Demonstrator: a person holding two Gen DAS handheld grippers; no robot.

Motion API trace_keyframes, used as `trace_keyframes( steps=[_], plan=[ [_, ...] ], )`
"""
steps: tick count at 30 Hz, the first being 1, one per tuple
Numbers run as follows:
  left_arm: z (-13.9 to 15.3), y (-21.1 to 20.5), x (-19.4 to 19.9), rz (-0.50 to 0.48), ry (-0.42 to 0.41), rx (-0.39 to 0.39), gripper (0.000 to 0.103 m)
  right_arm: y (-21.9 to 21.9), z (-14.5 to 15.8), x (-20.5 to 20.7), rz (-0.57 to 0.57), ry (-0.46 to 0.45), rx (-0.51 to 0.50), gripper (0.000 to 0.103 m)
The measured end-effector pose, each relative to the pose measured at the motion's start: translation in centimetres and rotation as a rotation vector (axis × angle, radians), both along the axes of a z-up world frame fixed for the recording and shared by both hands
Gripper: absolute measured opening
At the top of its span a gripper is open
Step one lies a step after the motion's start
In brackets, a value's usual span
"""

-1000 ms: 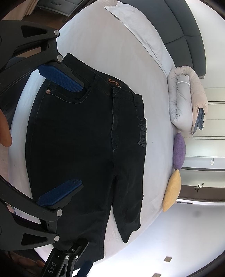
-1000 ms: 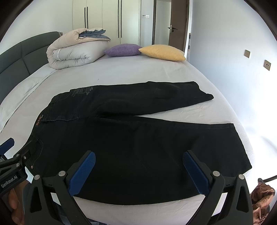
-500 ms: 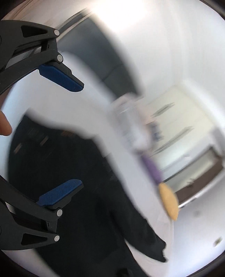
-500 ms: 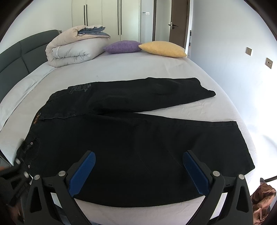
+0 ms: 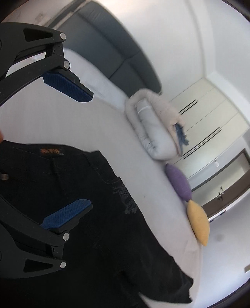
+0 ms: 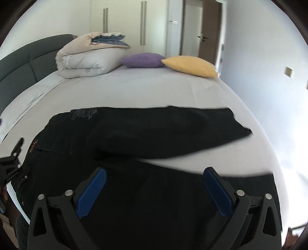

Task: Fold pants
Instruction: 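Grasp the jeans waistband with the left tool while the right tool grasps the other waistband end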

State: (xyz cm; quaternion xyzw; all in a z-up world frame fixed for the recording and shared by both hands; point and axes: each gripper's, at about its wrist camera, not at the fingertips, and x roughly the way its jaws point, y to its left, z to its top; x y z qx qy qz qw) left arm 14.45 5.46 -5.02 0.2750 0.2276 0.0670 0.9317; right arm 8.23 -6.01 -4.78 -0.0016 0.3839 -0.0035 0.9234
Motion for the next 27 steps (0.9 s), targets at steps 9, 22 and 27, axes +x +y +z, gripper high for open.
trace_keyframes(
  steps=[9, 22, 27],
  plan=[
    [-0.4, 4.9, 21.5, -0.389, 0.516, -0.381, 0.103, -0.4, 0.1, 6.3, 0.329, 0.002, 0.009, 0.103],
    [-8.9, 6.7, 34.7, -0.505, 0.914, -0.398, 0.073, 0.0, -2.8, 11.3, 0.514, 0.057, 0.031, 0.096],
    [-11.0, 7.5, 36.1, -0.504, 0.929, -0.427, 0.054, 0.7, -3.2, 13.7, 0.537, 0.068, 0.056, 0.086]
  ],
)
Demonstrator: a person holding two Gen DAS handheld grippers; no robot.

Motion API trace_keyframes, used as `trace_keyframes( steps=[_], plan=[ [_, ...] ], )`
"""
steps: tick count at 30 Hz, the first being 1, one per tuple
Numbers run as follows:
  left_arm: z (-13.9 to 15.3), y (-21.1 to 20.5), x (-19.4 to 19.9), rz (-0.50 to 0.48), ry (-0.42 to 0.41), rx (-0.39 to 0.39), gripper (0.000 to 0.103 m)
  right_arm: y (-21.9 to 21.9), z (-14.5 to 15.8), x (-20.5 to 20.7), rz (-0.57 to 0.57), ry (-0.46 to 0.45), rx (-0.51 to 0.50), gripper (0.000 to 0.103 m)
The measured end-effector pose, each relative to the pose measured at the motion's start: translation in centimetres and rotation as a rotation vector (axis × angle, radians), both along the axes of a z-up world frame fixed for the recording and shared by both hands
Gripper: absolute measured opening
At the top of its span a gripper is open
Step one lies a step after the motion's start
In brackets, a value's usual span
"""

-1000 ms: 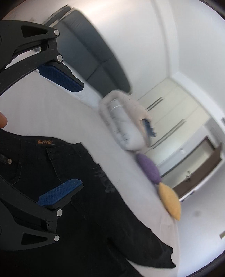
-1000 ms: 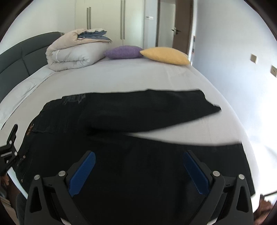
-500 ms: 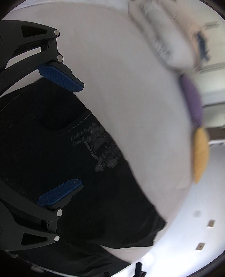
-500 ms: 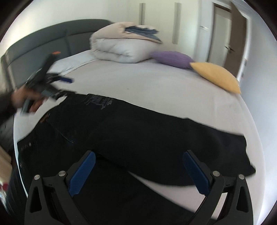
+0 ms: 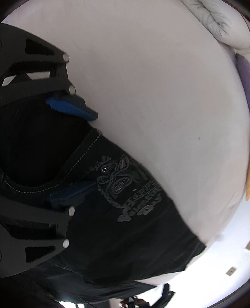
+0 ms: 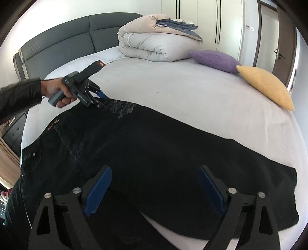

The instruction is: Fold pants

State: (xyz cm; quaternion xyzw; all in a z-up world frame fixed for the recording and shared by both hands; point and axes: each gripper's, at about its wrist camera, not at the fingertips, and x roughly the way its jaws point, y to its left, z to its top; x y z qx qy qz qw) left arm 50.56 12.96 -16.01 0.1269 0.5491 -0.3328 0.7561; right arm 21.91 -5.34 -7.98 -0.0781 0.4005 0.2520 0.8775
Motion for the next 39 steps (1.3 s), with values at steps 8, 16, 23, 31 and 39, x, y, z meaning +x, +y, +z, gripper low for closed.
trace_keyframes(
  steps=[8, 16, 23, 31, 39],
  plan=[
    [0.2, 0.7, 0.0, 0.005, -0.080, 0.001, 0.013, 1.5, -0.3, 3.4, -0.003, 0.018, 0.004, 0.075],
    [1.4, 0.1, -6.5, 0.016, -0.314, -0.028, 0.007, 4.7, 0.2, 7.0, 0.074, -0.015, -0.054, 0.072],
    [2.3, 0.5, -12.4, 0.014, -0.471, -0.024, 0.007, 10.6, 0.7, 10.6, 0.213, -0.065, -0.163, 0.065],
    [3.8, 1.7, -14.4, 0.031, -0.540, -0.061, 0.007, 15.5, -2.5, 13.4, 0.316, -0.012, -0.357, 0.056],
    [5.0, 2.3, -15.5, 0.071, -0.529, -0.097, 0.007, 14.8, -2.4, 14.6, 0.258, 0.105, -0.264, 0.009]
  ],
)
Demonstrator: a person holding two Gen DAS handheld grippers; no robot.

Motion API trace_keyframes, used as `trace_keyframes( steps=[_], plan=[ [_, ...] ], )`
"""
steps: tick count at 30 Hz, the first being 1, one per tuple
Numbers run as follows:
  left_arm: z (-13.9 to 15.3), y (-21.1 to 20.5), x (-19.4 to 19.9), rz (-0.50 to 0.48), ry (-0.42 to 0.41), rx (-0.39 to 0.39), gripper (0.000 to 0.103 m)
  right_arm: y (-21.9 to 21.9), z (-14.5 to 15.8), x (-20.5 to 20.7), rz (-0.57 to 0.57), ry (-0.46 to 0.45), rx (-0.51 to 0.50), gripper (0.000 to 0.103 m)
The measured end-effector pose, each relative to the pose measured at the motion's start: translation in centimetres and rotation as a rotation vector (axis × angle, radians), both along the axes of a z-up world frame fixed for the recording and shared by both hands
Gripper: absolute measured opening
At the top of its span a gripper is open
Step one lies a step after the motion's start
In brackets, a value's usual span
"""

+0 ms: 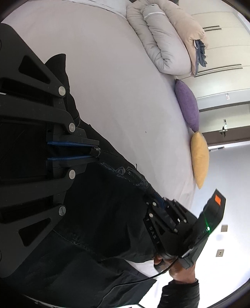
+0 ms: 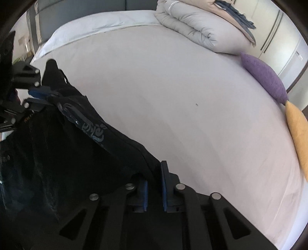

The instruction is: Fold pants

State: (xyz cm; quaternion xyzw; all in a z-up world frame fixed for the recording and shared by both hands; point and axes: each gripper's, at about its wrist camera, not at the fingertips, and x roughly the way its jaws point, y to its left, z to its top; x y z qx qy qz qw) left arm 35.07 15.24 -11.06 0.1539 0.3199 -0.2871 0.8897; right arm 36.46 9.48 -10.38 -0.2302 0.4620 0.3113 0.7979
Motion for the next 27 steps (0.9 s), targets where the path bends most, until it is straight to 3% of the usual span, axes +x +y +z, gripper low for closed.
trace_keyframes(
  steps=[8, 16, 20, 24, 27],
  plan=[
    [1.5, 0.7, -1.8, 0.041, 0.002, -0.041, 0.007, 0.7, 1.4, -0.5, -0.122, 0.022, 0.147, 0.005],
    [3.2, 1.7, -5.5, 0.067, 0.006, -0.071, 0.007, 3.5, 2.1, -4.7, -0.106, 0.007, 0.222, 0.005],
    [3.8, 2.3, -8.2, 0.076, 0.006, -0.069, 0.007, 5.4, 2.4, -9.9, 0.001, -0.155, 0.060, 0.004],
    [4.2, 2.7, -12.1, 0.053, -0.003, -0.044, 0.007, 7.8, 0.3, -17.8, 0.251, -0.437, -0.323, 0.004],
    [3.7, 2.8, -15.0, 0.044, 0.000, -0.012, 0.007, 8.1, -1.9, -22.8, 0.397, -0.584, -0.530, 0.004]
  ],
)
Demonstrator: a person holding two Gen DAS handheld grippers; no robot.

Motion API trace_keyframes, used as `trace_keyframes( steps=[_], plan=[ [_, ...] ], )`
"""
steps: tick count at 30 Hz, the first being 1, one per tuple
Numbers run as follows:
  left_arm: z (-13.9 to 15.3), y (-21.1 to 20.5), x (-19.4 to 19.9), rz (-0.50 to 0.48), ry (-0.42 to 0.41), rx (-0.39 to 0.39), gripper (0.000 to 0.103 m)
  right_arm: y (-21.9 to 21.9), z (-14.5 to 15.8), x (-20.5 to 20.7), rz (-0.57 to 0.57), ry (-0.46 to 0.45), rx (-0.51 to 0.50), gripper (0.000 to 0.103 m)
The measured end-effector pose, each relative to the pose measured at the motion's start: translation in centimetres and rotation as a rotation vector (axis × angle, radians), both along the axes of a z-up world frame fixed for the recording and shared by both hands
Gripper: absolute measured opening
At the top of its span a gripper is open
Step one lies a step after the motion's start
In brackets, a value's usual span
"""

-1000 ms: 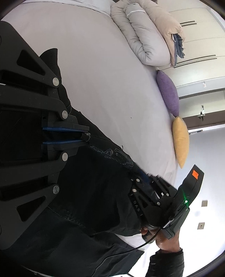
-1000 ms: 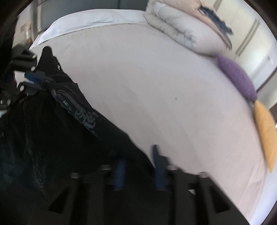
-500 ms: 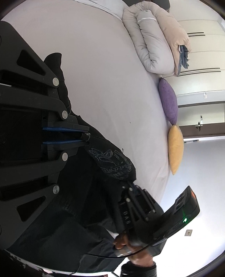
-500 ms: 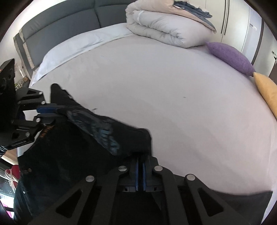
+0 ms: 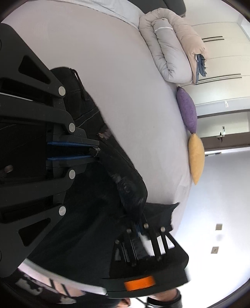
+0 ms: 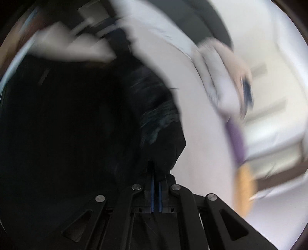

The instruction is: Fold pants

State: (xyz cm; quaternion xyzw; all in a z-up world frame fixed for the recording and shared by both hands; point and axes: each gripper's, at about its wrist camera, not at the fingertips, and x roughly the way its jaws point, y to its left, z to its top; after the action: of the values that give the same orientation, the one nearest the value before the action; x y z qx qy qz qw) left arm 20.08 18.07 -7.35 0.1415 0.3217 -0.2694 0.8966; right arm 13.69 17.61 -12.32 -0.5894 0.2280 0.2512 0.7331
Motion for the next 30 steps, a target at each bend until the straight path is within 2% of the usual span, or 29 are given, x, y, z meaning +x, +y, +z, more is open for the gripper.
trace_keyframes(
  steps=[4, 7, 10, 13, 18, 24, 26, 30],
  plan=[
    [-1.8, -0.3, -4.4, -0.050, 0.045, 0.035, 0.007, -0.6, -1.7, -4.4, 0.074, -0.076, -0.103, 0.004],
    [-3.6, -1.3, -7.2, -0.079, 0.070, 0.109, 0.007, -0.7, -3.3, -7.2, 0.162, -0.123, -0.203, 0.004],
    [-5.2, -1.3, -9.0, -0.090, 0.098, 0.142, 0.007, -0.6, -5.3, -9.6, 0.252, -0.132, -0.290, 0.004],
    [-6.3, -1.6, -10.4, -0.105, 0.113, 0.157, 0.007, -0.9, -6.9, -11.0, 0.293, -0.127, -0.342, 0.004],
    [-7.7, -2.3, -12.0, -0.153, 0.116, 0.238, 0.007, -1.5, -7.8, -11.2, 0.337, -0.114, -0.399, 0.004],
    [-7.7, -2.4, -12.8, -0.181, 0.126, 0.247, 0.007, -1.4, -7.5, -10.8, 0.352, -0.096, -0.446, 0.004],
    [-7.7, -2.6, -12.9, -0.192, 0.131, 0.259, 0.007, -1.5, -7.7, -13.5, 0.359, -0.098, -0.459, 0.004],
    [-7.5, -2.3, -12.8, -0.205, 0.147, 0.256, 0.007, -0.6, -7.7, -15.0, 0.362, -0.092, -0.453, 0.004]
  ],
)
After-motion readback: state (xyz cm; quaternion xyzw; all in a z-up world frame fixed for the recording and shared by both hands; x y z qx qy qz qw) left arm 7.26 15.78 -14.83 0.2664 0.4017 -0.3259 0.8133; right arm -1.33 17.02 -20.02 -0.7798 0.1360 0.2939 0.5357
